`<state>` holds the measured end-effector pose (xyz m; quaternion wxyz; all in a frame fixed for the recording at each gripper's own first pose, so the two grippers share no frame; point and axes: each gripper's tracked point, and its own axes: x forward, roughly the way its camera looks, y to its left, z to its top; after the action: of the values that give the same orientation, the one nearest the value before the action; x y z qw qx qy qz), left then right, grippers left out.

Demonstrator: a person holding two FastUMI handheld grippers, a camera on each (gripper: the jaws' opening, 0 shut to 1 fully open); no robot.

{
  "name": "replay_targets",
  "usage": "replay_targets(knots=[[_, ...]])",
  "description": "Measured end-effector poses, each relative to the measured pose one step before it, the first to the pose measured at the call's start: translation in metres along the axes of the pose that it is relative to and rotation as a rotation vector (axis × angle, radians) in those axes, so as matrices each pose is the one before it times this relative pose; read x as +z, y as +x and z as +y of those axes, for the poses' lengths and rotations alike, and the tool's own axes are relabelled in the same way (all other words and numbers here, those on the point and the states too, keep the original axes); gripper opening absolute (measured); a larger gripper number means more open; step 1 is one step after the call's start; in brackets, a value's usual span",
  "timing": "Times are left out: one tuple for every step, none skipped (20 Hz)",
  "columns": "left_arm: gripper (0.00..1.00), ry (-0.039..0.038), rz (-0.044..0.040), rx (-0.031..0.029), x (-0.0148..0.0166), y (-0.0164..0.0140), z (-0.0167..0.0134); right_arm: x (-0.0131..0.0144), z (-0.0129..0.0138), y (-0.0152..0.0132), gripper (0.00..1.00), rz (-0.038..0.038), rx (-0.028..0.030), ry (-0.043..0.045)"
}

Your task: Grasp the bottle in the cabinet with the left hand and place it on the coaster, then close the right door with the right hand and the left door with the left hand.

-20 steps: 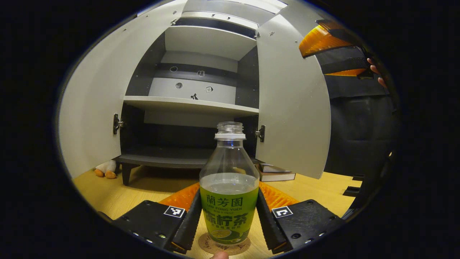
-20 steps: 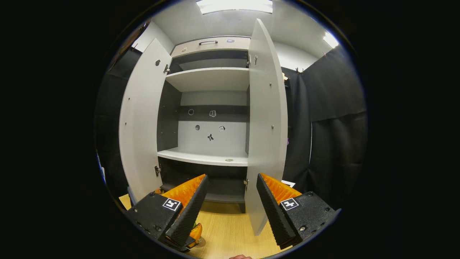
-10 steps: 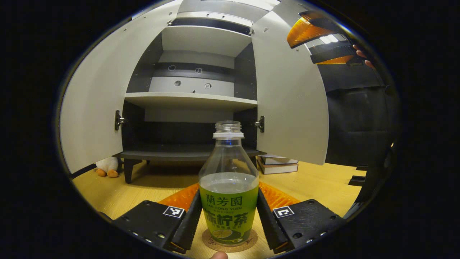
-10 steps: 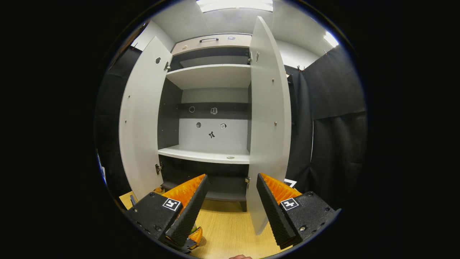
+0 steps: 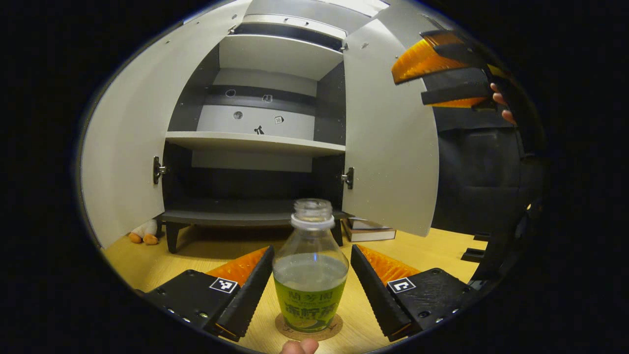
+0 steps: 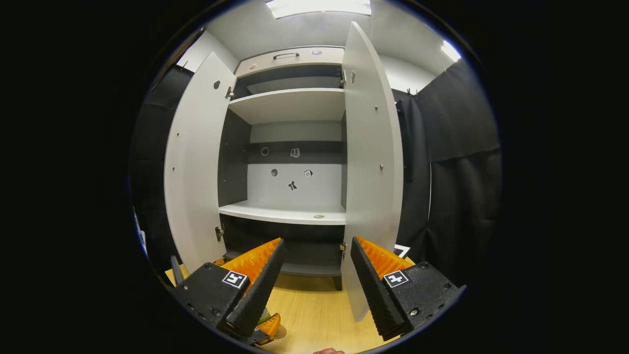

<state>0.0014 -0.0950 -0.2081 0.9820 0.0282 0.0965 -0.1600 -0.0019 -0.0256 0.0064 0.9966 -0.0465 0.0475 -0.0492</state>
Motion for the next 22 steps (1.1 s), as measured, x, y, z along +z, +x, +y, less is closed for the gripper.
replay_targets(knots=[[0.95, -0.00558, -0.02421, 0.00554, 0.01358, -0.00185, 0.00155, -0.0013, -0.00151, -0.00065, 0.83, 0.00061, -0.00257, 0.00613], [0.95, -0.00305, -0.02305, 0.00541, 0.01164, -0.00088, 0.00162, -0.00015, -0.00078, -0.00041, 0.83, 0.00161, 0.00233, 0.00802], [0.95, -0.00682, -0.02331, 0.00496, 0.01501, -0.00079, 0.00265, 0.00013, 0.00392, -0.00127, 0.83, 0.00192, 0.02349, 0.01124], [0.95, -0.00578, -0.01555, 0.01099, 0.01309, -0.00143, 0.00317, 0.00257, 0.00515, -0.00171, 0.83, -0.00536, 0.02704, 0.01274], [0.94, -0.00626, -0.01592, 0.00888, 0.01388, -0.00144, 0.003, 0.00289, 0.00199, -0.00076, 0.83, -0.01155, 0.0196, 0.00754], [0.95, -0.00359, -0.0212, 0.0114, 0.01608, -0.00089, 0.00258, 0.00399, 0.00214, -0.00069, 0.83, -0.01712, 0.01397, 0.00141], [0.95, 0.00823, -0.01766, 0.01549, 0.01636, 0.00016, 0.00381, 0.00375, -0.00052, -0.00047, 0.83, -0.01674, 0.00435, -0.00434], [0.94, 0.01038, -0.01225, 0.0235, 0.01481, -0.00053, 0.00577, 0.00479, -0.00133, -0.00074, 0.83, -0.01303, -0.00144, -0.00377], [0.94, 0.00194, -0.00289, 0.0193, 0.01263, -0.00045, 0.00457, 0.00649, 0.0004, -0.00138, 0.83, -0.01996, 0.00506, 0.00255], [0.95, -0.00456, 0.01125, 0.01353, 0.00912, 0.00144, 0.00152, 0.01111, 0.00047, -0.00012, 0.83, -0.0292, 0.00908, 0.00592], [0.99, -0.0121, 0.01251, 0.01165, 0.00695, -0.00013, 0.0019, 0.01149, -0.00378, 0.00082, 0.83, -0.02874, -0.00043, 0.00457], [0.95, -0.01711, 0.00739, 0.00644, 0.00626, -0.00044, 0.00142, 0.00699, -0.00692, 0.00244, 0.83, -0.00307, -0.00573, -0.00301], [0.95, -0.01716, -0.00122, 0.00156, 0.00613, 0.00008, 0.00037, 0.00076, -0.00679, -0.00144, 0.83, 0.01473, 0.00223, -0.00069], [1.0, -0.01207, -0.00029, 0.01016, 0.00493, -0.0012, 0.00171, 0.00834, -0.00491, -0.00111, 0.83, -0.01108, 0.01243, 0.01004], [0.95, -0.00526, -0.00242, 0.0101, 0.00308, -0.00114, 0.00208, 0.01172, -0.00715, -0.00044, 0.83, -0.02068, 0.00207, 0.00913], [0.95, 0.00317, 0.00086, 0.0074, 0.00179, -0.00161, 0.00189, 0.0124, -0.01356, -0.0026, 0.83, -0.00974, -0.01721, 0.00245], [0.95, 0.01599, 0.00104, 0.0083, 0.00049, -0.0019, 0.00189, 0.00518, -0.01819, -0.00345, 0.83, 0.0114, -0.03304, -0.00825], [0.95, 0.01918, 0.00406, 0.00661, -0.00043, -0.00146, 0.0036, 0.00981, -0.01613, -0.00403, 0.83, -0.00278, -0.0262, -0.00545], [0.95, 0.01486, 0.00534, 0.00016, -0.00158, -0.00103, 0.0015, 0.01623, -0.01391, -0.00144, 0.83, -0.02162, -0.02538, -0.00102], [0.95, 0.00897, 0.00396, -0.00336, -0.0015, -0.00044, -0.00012, 0.01355, -0.01945, 0.00188, 0.83, -0.01732, -0.04799, -0.00185], [0.91, 0.00341, 0.00423, -0.00048, -0.00183, -0.00091, -0.00053, 0.00755, -0.02493, 0.00471, 0.83, -0.01044, -0.06272, -0.00262], [0.95, -0.0002, 0.00679, -0.00062, -0.00246, -0.00075, -0.00047, 0.0072, -0.02358, 0.00739, 0.83, -0.00386, -0.06381, 0.00251]])
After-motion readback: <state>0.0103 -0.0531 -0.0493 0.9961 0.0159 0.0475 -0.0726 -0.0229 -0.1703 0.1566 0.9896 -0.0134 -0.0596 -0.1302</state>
